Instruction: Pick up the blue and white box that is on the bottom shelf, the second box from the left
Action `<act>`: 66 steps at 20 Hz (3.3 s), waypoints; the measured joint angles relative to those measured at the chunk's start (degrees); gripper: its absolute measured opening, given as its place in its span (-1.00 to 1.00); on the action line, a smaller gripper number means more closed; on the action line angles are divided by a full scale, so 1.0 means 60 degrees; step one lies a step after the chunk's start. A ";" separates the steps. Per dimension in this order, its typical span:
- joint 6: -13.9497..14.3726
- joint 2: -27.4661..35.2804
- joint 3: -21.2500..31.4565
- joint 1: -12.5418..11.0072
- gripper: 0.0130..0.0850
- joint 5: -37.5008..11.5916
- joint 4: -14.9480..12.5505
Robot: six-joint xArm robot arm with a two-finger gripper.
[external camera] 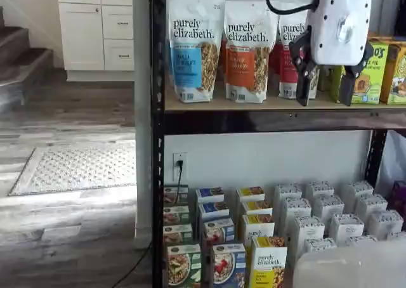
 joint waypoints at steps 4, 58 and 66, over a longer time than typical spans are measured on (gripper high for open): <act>0.0119 -0.0001 -0.0005 0.0240 1.00 -0.0027 -0.0295; 0.0910 -0.0267 0.5857 0.1029 1.00 -0.6270 -0.0216; 0.0881 0.0150 0.6486 0.1081 1.00 -0.7495 -0.0034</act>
